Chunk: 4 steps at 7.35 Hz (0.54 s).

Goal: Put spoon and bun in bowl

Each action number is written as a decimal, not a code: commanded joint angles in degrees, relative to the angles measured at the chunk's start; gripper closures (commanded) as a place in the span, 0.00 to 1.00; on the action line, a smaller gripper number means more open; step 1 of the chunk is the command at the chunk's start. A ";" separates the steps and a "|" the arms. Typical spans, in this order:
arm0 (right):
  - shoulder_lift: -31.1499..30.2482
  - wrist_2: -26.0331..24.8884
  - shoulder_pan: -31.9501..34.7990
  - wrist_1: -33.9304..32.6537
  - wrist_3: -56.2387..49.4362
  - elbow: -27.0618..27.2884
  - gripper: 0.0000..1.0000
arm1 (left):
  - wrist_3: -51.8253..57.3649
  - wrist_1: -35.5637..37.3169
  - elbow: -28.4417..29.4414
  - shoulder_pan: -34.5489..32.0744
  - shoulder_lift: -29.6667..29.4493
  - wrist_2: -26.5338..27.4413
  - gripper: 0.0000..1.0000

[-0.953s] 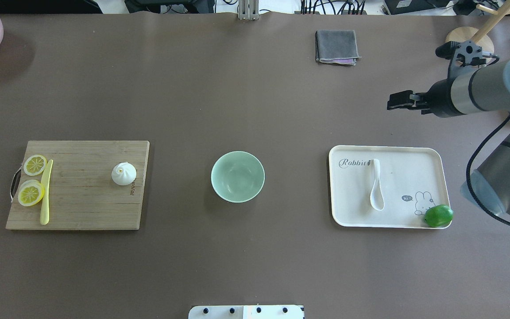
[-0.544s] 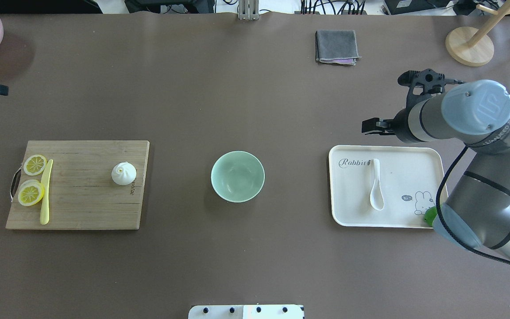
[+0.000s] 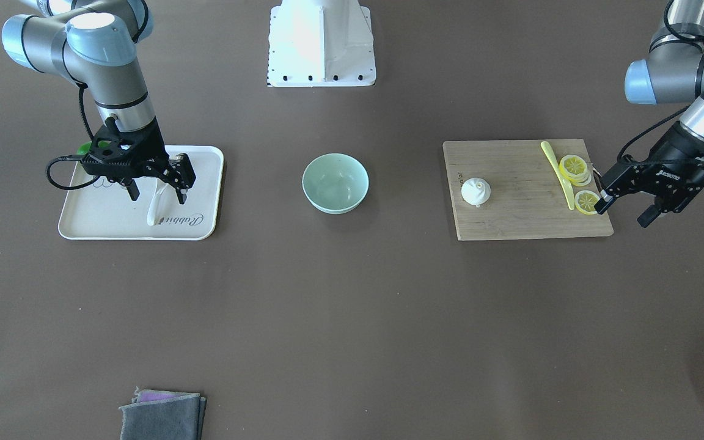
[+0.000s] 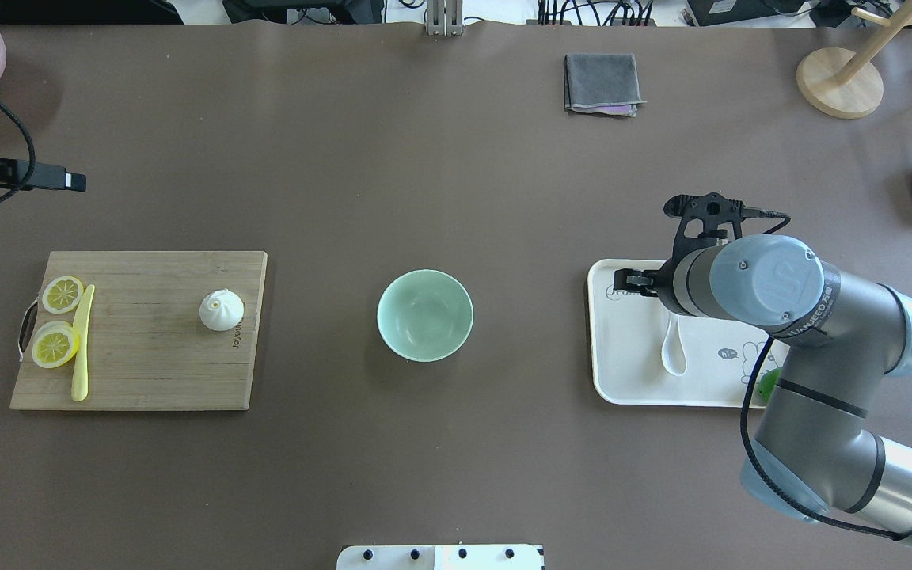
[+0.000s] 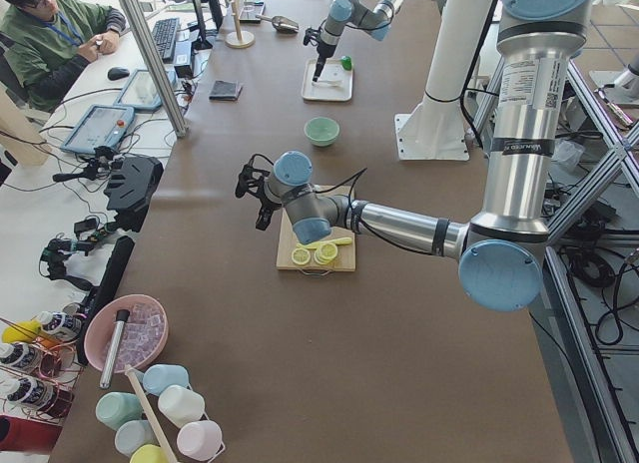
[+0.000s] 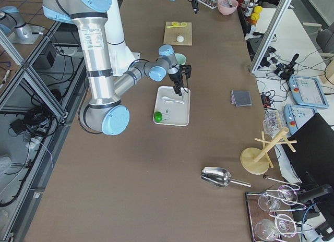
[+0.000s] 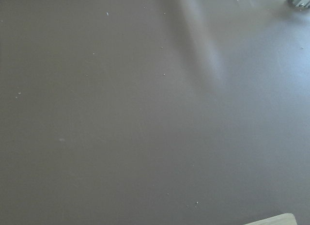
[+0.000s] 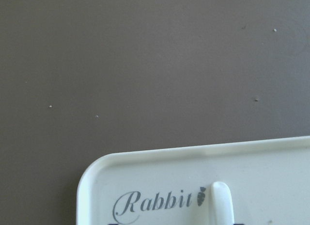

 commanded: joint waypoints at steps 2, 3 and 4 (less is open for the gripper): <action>-2.20 -1.37 -1.28 0.83 0.26 -0.30 0.43 | -0.16 -0.02 -0.13 0.24 -0.04 0.33 0.02; -2.29 -1.37 -1.28 0.84 -0.61 -0.39 0.46 | -0.07 -0.02 -0.13 0.24 -0.04 0.33 0.02; -2.55 -1.37 -1.28 1.45 -1.41 -0.39 0.46 | -0.07 -0.02 -0.13 0.24 -0.13 0.33 0.02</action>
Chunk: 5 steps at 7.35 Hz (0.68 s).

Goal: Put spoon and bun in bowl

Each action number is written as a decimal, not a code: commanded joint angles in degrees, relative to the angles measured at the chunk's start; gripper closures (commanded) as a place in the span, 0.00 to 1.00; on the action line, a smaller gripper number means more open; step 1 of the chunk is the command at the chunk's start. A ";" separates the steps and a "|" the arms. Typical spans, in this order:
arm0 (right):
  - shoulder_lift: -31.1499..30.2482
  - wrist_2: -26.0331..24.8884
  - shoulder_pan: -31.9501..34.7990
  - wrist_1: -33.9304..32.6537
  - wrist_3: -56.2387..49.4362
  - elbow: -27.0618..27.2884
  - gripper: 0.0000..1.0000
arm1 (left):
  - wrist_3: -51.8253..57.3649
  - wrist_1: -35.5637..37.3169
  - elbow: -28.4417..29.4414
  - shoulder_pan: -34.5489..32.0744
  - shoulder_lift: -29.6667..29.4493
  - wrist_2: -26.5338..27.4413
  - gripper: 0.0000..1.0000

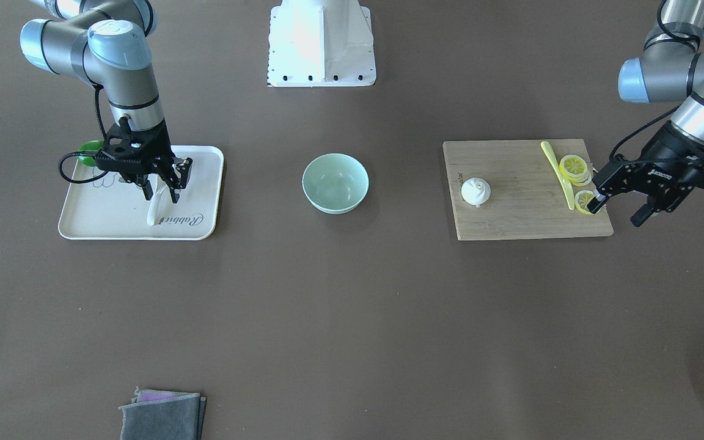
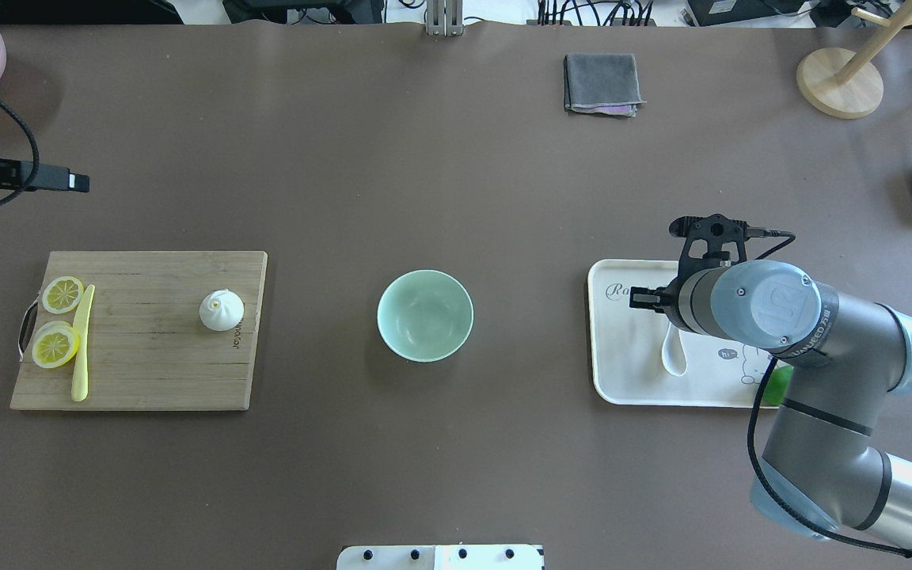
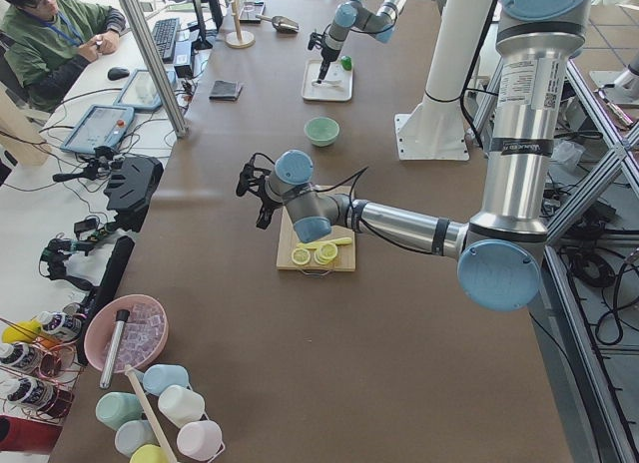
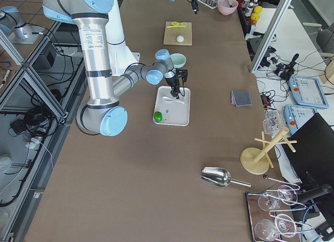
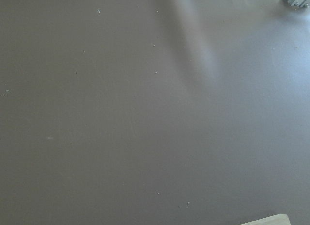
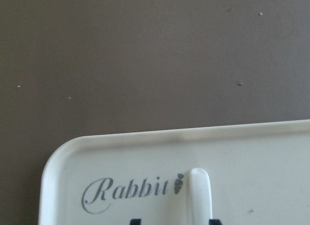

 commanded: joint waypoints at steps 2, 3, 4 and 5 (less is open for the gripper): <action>-2.27 -0.08 -0.12 1.59 -0.94 -0.21 0.46 | 0.12 0.00 0.00 0.00 -0.07 0.02 0.02; -2.37 -0.25 -0.20 1.77 -0.86 -0.47 0.46 | 0.12 0.00 0.00 0.00 0.01 0.02 0.02; -2.19 -0.43 -0.81 1.77 -0.16 -0.47 0.46 | 0.30 -0.09 0.00 0.09 0.01 0.02 0.02; -2.28 -2.17 -1.34 2.38 -0.15 -1.43 0.48 | 0.38 -0.09 0.00 0.09 0.10 0.02 0.02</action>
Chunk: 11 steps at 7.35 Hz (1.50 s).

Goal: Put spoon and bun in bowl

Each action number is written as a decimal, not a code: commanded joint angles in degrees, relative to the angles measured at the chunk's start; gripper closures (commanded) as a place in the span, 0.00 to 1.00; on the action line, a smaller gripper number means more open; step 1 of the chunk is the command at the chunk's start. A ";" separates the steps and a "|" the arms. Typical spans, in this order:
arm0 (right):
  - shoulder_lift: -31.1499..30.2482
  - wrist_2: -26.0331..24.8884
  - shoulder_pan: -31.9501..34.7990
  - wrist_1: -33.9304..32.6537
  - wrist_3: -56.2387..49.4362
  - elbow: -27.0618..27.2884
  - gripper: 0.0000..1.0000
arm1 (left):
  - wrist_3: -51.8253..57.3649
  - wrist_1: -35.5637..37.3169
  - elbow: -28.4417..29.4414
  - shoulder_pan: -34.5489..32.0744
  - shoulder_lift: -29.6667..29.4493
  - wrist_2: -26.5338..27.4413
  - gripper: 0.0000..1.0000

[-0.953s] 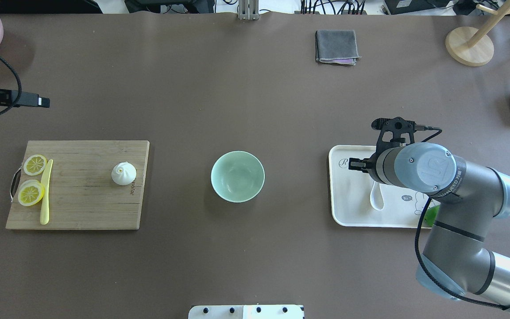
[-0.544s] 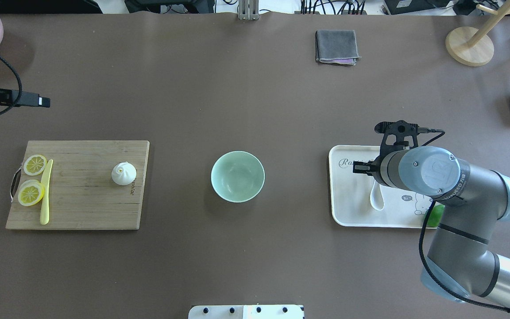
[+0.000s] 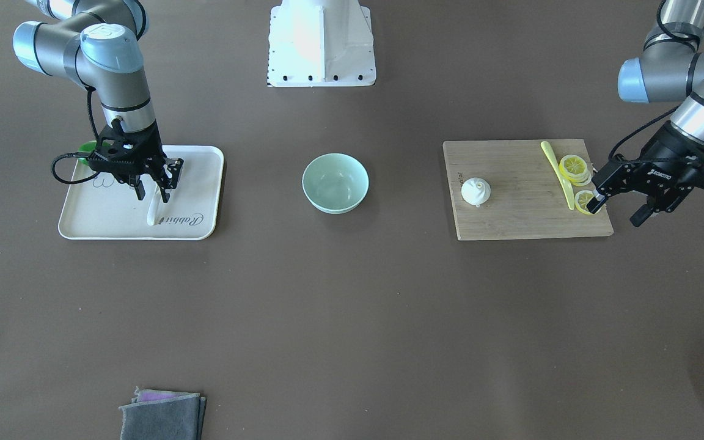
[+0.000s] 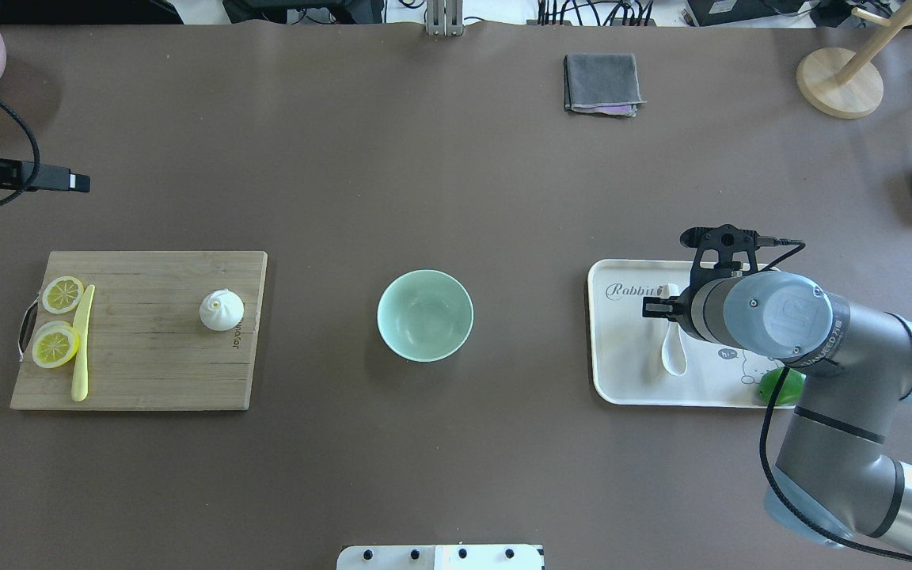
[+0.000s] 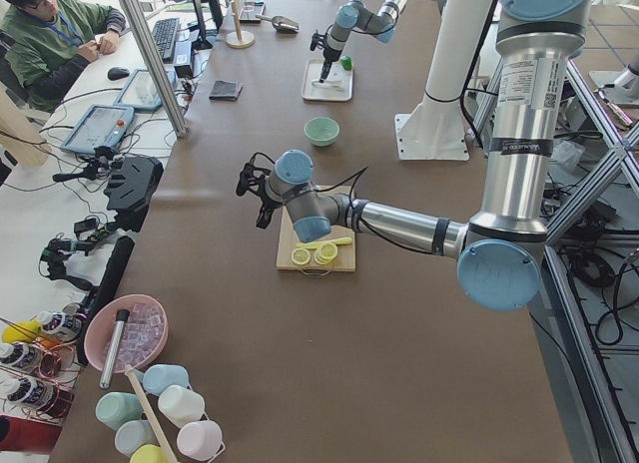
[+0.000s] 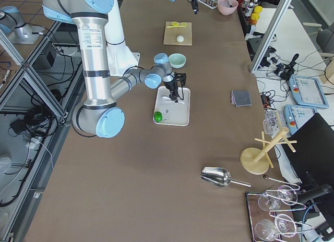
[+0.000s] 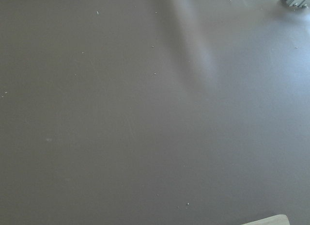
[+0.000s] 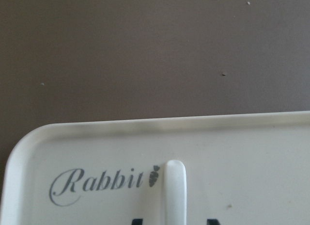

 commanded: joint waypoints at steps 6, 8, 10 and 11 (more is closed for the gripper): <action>0.01 -1.92 -0.99 2.57 1.83 -1.26 1.00 | 0.30 -0.90 0.09 -0.06 0.25 0.09 0.02; 1.07 -1.31 -1.08 1.61 1.83 3.56 1.00 | 0.22 -0.91 0.09 0.03 0.34 0.09 0.02; 13.82 -1.30 -1.52 -11.15 10.04 4.11 1.00 | 0.30 -0.91 0.17 0.03 0.43 0.09 0.02; 20.86 -1.65 -2.65 -17.84 15.05 3.15 1.00 | 0.30 -0.91 0.18 0.03 0.43 0.09 0.02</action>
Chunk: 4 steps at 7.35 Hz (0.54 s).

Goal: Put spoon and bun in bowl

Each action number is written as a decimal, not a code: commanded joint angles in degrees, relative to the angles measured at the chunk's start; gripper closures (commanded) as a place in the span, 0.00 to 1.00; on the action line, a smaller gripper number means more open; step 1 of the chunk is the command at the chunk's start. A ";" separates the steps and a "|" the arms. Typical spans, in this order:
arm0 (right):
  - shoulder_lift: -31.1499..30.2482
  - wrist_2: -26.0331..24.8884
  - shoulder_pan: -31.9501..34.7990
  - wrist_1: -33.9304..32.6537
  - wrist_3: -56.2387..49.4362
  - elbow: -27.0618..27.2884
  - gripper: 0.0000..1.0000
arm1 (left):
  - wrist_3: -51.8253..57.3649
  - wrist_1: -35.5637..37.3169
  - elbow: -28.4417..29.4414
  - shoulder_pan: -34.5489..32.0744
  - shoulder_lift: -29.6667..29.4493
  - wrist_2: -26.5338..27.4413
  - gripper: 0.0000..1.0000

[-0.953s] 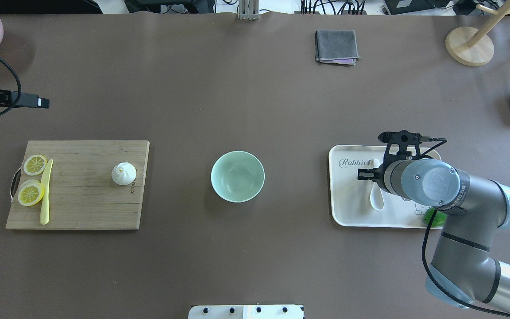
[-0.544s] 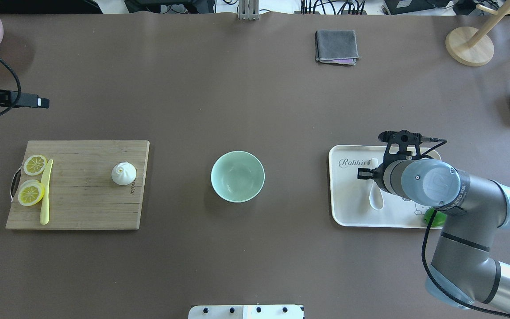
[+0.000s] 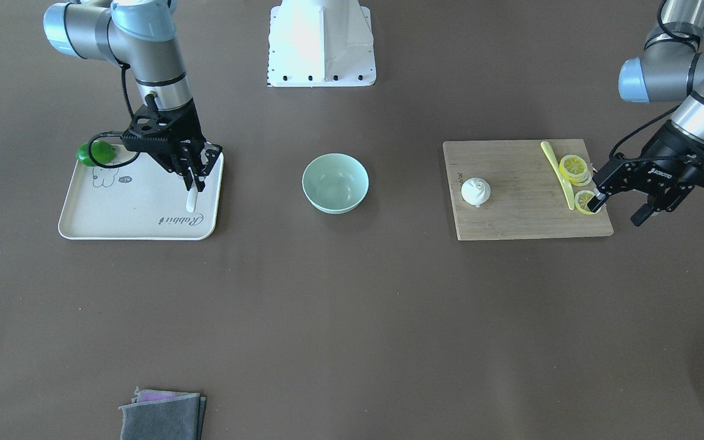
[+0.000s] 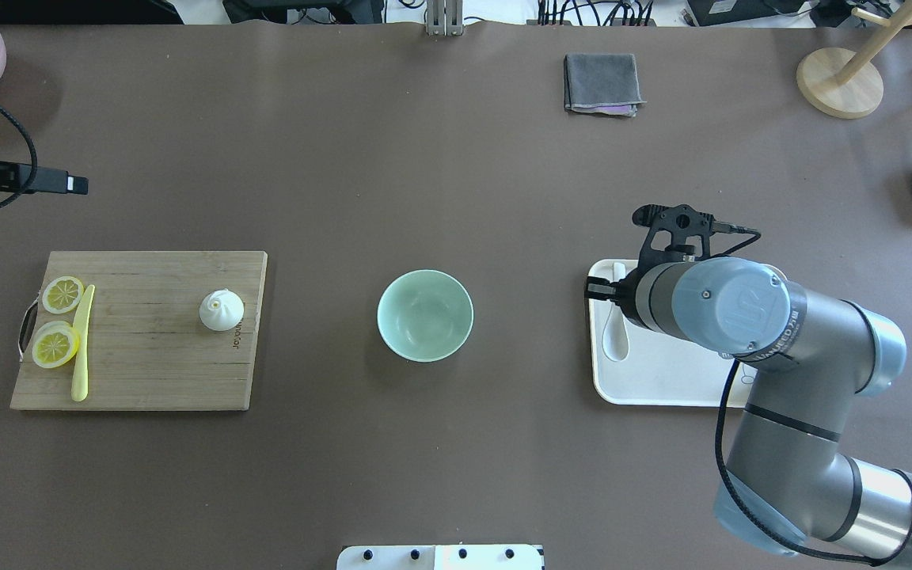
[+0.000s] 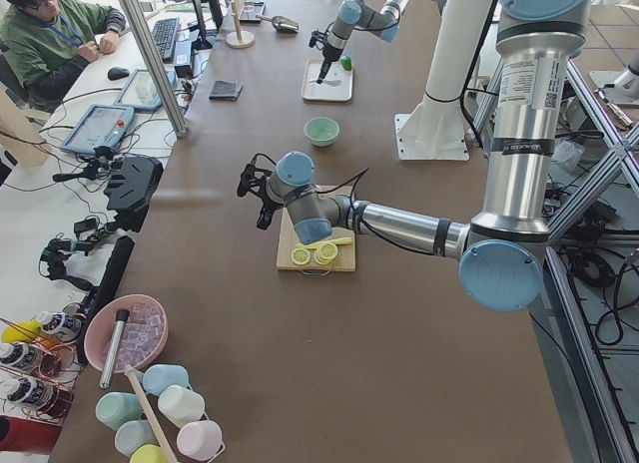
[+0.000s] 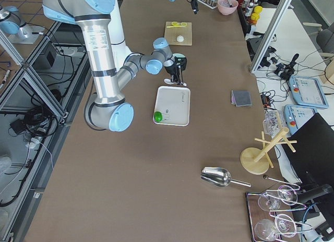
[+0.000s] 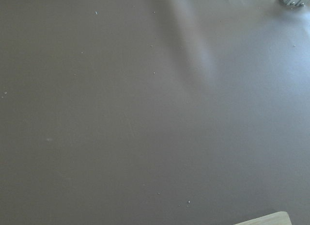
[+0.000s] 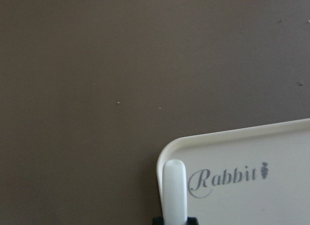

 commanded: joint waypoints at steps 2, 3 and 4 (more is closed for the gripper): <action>20.96 -3.92 -2.95 -11.38 14.50 -10.64 1.00 | 0.09 0.00 0.21 0.09 0.19 0.00 0.02; 26.68 -6.74 -3.83 -11.20 19.67 -17.84 1.00 | 0.10 0.00 0.21 0.09 0.20 0.00 0.02; 29.26 -10.77 -5.23 -11.03 22.94 -21.04 1.00 | 0.10 -0.09 0.29 0.18 0.20 0.00 0.02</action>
